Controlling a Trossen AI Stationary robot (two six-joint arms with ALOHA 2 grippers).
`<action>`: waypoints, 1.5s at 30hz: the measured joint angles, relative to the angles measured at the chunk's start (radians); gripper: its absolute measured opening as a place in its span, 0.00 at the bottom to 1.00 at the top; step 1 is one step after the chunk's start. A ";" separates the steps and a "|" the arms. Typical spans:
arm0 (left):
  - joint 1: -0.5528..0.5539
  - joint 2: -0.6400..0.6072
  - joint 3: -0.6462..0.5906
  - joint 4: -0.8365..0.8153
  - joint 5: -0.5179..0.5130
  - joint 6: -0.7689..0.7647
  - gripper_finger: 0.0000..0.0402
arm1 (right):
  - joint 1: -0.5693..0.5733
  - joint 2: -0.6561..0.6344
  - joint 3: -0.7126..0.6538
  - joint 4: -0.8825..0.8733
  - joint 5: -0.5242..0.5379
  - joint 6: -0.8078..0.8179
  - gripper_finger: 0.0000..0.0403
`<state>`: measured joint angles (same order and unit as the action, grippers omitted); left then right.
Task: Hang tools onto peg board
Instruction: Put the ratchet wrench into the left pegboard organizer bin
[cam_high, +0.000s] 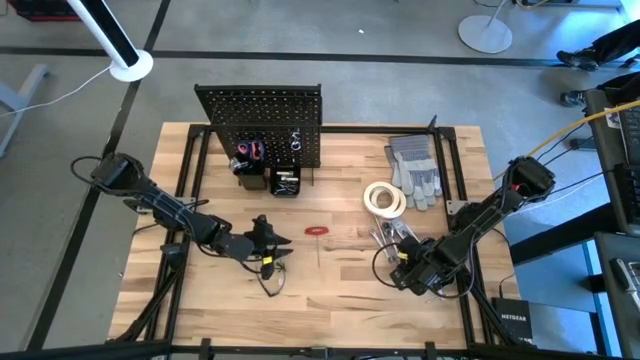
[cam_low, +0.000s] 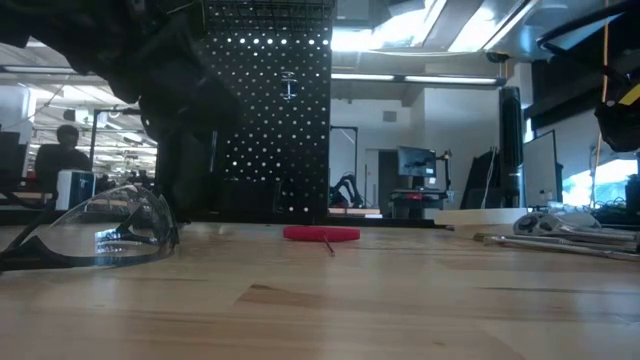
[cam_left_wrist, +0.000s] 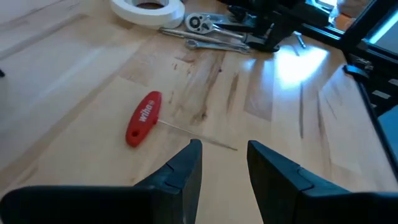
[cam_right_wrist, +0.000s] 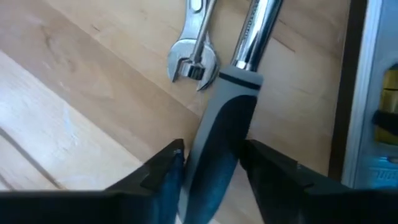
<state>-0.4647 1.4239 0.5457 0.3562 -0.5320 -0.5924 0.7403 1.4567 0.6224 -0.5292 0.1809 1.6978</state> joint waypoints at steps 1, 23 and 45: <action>0.004 0.000 0.000 0.000 0.000 0.001 0.29 | 0.000 0.000 0.000 -0.003 0.003 0.001 0.40; -0.003 -0.014 0.000 -0.001 -0.001 0.016 0.29 | -0.001 0.003 0.230 -0.295 0.041 -0.167 0.24; 0.017 -0.215 0.000 -0.140 -0.002 0.024 0.29 | -0.235 0.001 0.029 0.144 0.194 -0.817 0.26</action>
<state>-0.4480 1.2087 0.5457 0.2167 -0.5341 -0.5682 0.5050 1.4578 0.6510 -0.3854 0.3744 0.8803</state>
